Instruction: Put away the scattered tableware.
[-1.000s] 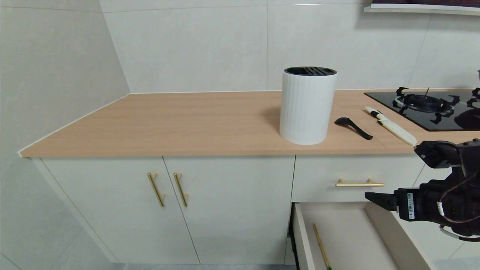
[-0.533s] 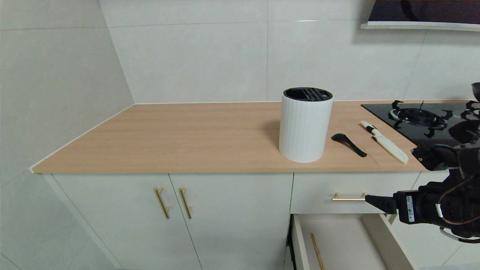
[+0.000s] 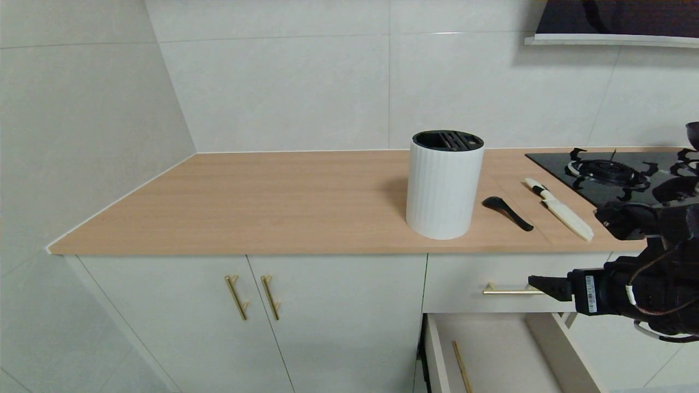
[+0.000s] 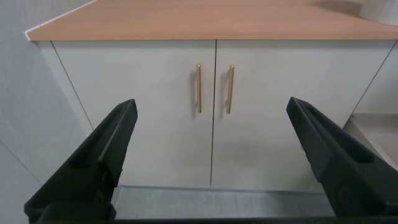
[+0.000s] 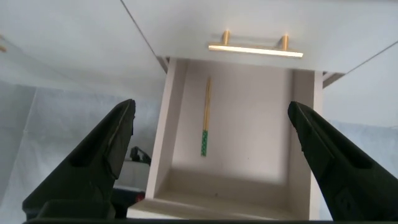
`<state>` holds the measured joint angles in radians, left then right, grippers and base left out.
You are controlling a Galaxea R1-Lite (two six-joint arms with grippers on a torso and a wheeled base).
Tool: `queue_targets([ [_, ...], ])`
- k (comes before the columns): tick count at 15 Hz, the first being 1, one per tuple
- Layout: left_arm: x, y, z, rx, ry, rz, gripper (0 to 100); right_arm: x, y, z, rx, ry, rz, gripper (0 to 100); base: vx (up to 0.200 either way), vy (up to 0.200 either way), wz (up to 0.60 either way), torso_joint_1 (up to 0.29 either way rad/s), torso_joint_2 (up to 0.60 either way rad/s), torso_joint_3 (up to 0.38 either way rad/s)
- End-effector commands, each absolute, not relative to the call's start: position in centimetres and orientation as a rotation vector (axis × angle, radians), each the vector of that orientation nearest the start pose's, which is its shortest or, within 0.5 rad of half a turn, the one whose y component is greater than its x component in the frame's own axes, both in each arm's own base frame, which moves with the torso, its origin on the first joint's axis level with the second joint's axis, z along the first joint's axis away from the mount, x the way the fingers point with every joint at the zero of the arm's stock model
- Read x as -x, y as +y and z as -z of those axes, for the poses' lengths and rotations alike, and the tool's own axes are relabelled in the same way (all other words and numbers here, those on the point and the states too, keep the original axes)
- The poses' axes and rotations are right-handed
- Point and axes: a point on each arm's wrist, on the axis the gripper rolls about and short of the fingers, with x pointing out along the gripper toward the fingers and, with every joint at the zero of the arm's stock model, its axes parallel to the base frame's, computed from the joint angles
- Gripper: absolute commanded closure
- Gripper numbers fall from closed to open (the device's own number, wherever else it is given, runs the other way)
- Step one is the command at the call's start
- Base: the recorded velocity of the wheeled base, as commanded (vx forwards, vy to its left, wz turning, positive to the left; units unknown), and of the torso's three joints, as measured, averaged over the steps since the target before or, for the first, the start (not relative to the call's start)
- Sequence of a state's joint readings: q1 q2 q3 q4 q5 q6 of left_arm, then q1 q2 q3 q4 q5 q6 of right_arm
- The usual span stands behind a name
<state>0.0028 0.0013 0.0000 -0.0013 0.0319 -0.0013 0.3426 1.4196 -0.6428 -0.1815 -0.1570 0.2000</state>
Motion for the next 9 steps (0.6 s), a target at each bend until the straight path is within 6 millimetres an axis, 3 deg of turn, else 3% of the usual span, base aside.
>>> queue_targets([
  [1, 2.3, 0.1, -7.6, 0.002, 0.0, -0.035, 0, -23.0, 6.3, -18.1, -0.07, 0.555, -0.068, 0, 0.0, 0.0, 0.0, 0.0, 0.0, 0.0],
  [3, 2.3, 0.1, -7.6, 0.002, 0.0, -0.035, 0, -25.6, 5.5, -18.7, -0.019, 0.531, -0.043, 0, 0.0, 0.0, 0.0, 0.0, 0.0, 0.0],
  [5, 2.3, 0.1, -7.6, 0.002, 0.0, -0.035, 0, -29.5, 4.5, -19.4, -0.014, 0.454, -0.003, 0, 0.0, 0.0, 0.0, 0.0, 0.0, 0.0],
  [9, 2.3, 0.1, -7.6, 0.002, 0.0, -0.035, 0, -35.5, 3.5, -18.1, 0.066, 0.446, -0.006, 0, 0.0, 0.0, 0.0, 0.0, 0.0, 0.0],
])
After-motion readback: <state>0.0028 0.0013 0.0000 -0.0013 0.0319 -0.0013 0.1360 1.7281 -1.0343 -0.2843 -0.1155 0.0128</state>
